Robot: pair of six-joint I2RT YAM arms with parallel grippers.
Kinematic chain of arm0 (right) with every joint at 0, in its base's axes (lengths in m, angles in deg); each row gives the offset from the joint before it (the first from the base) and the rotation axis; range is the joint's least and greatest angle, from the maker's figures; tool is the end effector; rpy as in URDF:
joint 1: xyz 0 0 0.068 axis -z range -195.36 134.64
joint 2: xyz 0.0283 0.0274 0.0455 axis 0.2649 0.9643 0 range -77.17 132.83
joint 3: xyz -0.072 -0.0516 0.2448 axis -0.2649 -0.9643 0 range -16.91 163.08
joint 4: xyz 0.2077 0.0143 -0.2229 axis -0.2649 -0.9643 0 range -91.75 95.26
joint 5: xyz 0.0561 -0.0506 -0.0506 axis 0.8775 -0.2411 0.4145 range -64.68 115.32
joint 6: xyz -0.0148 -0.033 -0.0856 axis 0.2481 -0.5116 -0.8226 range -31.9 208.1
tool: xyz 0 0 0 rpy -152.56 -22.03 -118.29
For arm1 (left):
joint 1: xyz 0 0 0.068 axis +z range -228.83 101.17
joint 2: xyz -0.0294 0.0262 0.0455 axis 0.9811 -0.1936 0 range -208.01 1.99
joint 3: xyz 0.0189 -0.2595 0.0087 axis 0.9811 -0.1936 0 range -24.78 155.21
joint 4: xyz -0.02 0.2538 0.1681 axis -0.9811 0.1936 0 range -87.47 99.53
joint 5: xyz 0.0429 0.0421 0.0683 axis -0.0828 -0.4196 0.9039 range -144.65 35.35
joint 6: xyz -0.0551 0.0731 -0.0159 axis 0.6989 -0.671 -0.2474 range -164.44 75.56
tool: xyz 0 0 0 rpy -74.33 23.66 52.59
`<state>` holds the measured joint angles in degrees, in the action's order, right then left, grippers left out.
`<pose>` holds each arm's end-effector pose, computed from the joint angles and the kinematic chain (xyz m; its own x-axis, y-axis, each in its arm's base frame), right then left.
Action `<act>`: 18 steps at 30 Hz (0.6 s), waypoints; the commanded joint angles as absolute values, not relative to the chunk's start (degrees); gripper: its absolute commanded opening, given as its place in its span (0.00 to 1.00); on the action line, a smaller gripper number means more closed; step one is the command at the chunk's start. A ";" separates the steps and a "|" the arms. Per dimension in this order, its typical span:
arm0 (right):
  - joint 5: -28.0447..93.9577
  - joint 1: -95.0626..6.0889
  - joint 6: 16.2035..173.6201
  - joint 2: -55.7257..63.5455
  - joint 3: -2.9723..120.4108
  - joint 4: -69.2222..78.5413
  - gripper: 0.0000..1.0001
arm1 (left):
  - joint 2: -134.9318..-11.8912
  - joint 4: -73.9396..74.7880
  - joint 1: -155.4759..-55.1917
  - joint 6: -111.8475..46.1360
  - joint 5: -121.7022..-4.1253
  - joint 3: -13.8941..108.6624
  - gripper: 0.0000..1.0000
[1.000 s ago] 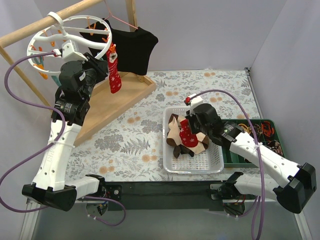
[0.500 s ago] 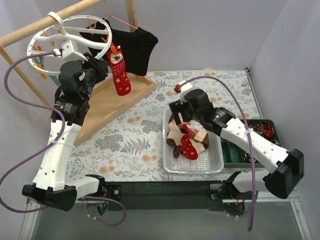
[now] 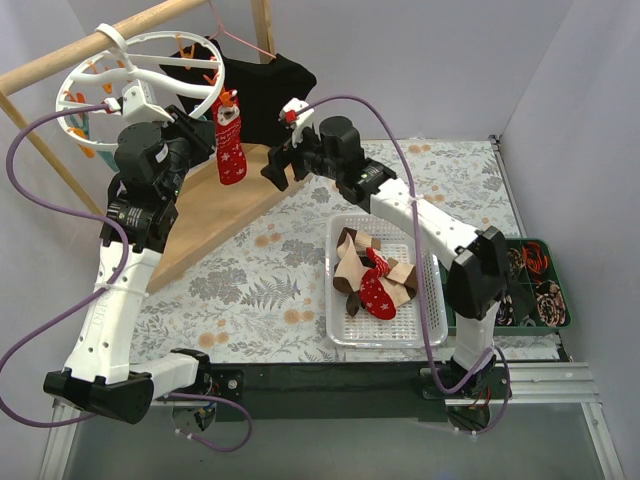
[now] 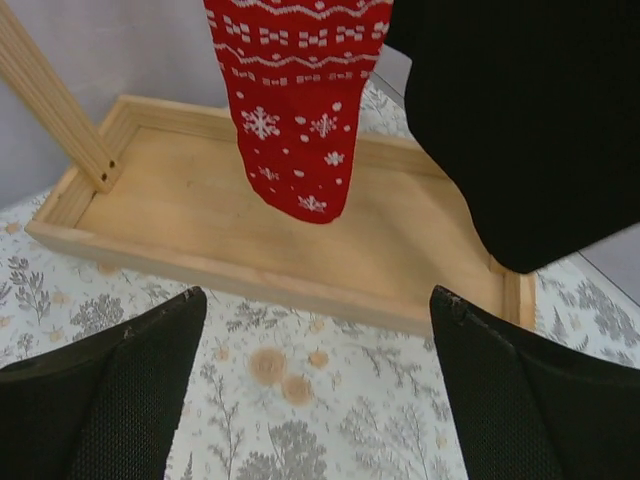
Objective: Remove the socks clipped to the hanger
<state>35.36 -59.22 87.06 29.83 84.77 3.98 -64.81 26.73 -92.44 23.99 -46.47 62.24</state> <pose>0.3822 0.3875 0.3684 -0.0681 -0.0900 -0.9936 -0.8086 0.5883 0.0021 0.3235 -0.0661 0.4904 -0.1130 -0.9197 -0.3761 -0.0279 0.3813 -0.9240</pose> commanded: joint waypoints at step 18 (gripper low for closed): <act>52.12 -58.69 93.02 52.73 102.44 27.93 0.98 | -62.69 28.63 -92.63 25.17 -52.10 63.98 0.00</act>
<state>50.29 -58.93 91.10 51.42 99.00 22.29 -64.31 26.91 -92.18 25.06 -47.73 62.28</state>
